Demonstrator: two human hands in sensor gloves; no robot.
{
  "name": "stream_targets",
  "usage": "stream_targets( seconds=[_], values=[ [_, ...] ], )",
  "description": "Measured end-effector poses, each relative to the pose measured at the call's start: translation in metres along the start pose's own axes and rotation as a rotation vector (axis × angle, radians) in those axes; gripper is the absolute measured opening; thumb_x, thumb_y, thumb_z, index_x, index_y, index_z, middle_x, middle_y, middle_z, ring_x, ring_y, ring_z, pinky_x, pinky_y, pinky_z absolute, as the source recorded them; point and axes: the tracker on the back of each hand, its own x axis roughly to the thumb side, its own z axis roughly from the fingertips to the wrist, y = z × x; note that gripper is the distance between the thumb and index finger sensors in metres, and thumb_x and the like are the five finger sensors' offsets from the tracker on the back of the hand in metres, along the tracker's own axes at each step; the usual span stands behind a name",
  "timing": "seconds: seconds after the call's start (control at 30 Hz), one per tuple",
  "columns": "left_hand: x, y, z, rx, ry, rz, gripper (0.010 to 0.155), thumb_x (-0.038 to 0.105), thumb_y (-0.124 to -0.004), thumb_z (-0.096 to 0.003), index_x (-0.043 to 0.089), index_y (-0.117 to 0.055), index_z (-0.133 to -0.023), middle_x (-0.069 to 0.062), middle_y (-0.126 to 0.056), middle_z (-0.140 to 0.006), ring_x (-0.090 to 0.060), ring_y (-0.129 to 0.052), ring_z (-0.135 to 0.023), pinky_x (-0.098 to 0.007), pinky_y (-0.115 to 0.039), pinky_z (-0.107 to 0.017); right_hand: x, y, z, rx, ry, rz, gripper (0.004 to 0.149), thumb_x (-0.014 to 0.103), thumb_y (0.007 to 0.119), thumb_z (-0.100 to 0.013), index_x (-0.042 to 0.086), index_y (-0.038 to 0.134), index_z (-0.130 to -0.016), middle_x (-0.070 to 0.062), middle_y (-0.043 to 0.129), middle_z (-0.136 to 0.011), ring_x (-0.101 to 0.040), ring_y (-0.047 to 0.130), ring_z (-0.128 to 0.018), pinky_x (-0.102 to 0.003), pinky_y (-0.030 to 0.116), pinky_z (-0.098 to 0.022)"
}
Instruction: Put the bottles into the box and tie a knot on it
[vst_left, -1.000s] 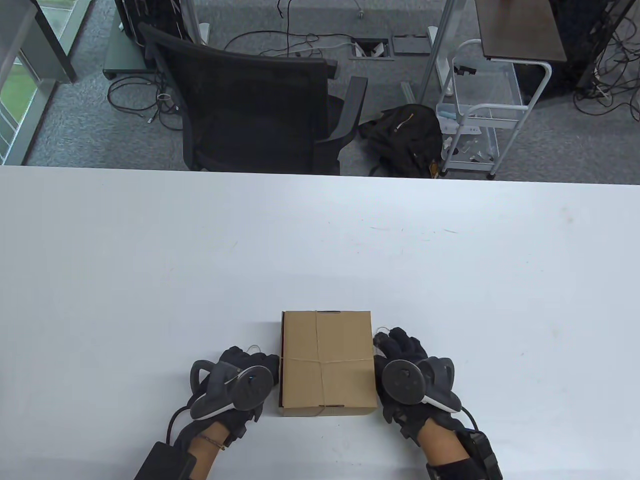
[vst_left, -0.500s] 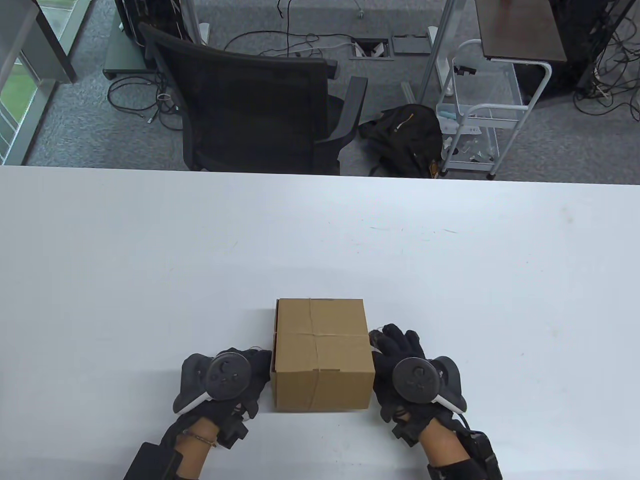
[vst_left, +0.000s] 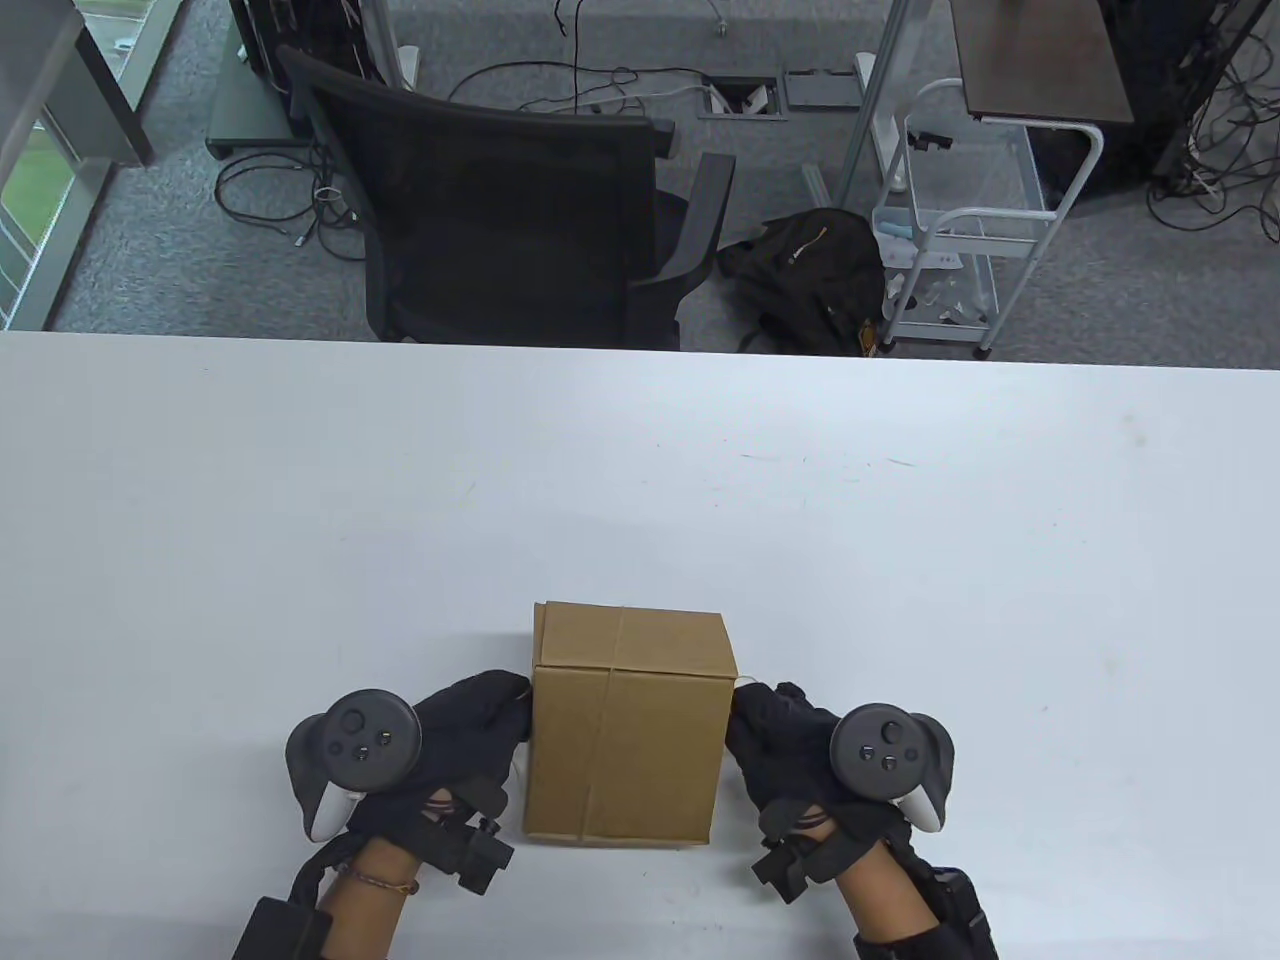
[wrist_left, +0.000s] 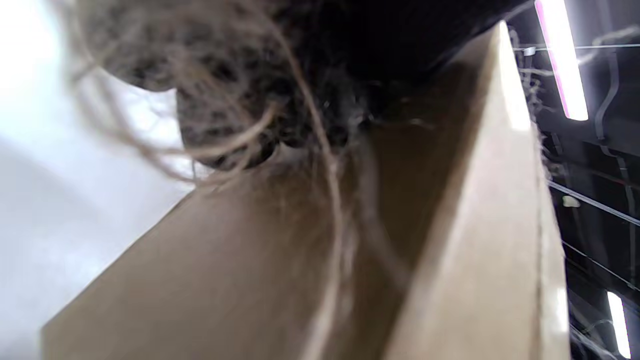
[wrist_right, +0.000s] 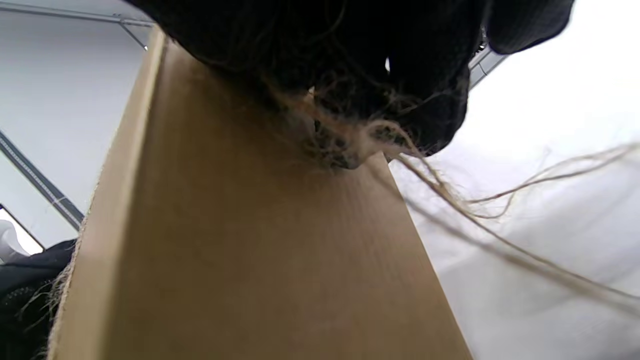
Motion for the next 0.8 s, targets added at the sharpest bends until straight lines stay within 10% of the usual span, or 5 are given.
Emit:
stream_targets(
  seconds=[0.43,0.8],
  values=[
    [-0.02,-0.011,-0.015,-0.094,0.226,0.182,0.047,0.038,-0.078,-0.0535,0.017,-0.082,-0.096,-0.017,-0.084,-0.103,-0.052,-0.087,-0.091,-0.075,-0.067,-0.064,-0.015,0.013,-0.009,0.081,0.087,0.107,0.041,0.021,0.078,-0.046,-0.001,0.076,-0.081,-0.027,0.086,-0.086,-0.055,0.079,-0.078,-0.075,0.051,-0.061],
    [-0.005,0.001,-0.003,-0.11,0.108,0.213,0.05,0.038,-0.083,-0.0521,0.005,-0.087,-0.089,-0.024,-0.064,-0.117,-0.058,-0.064,-0.105,-0.085,-0.044,-0.065,0.014,-0.02,0.003,0.072,0.073,0.337,0.053,0.015,0.094,-0.037,0.003,0.084,-0.088,-0.015,0.1,-0.066,-0.04,0.098,-0.056,-0.068,0.065,-0.058]
  ],
)
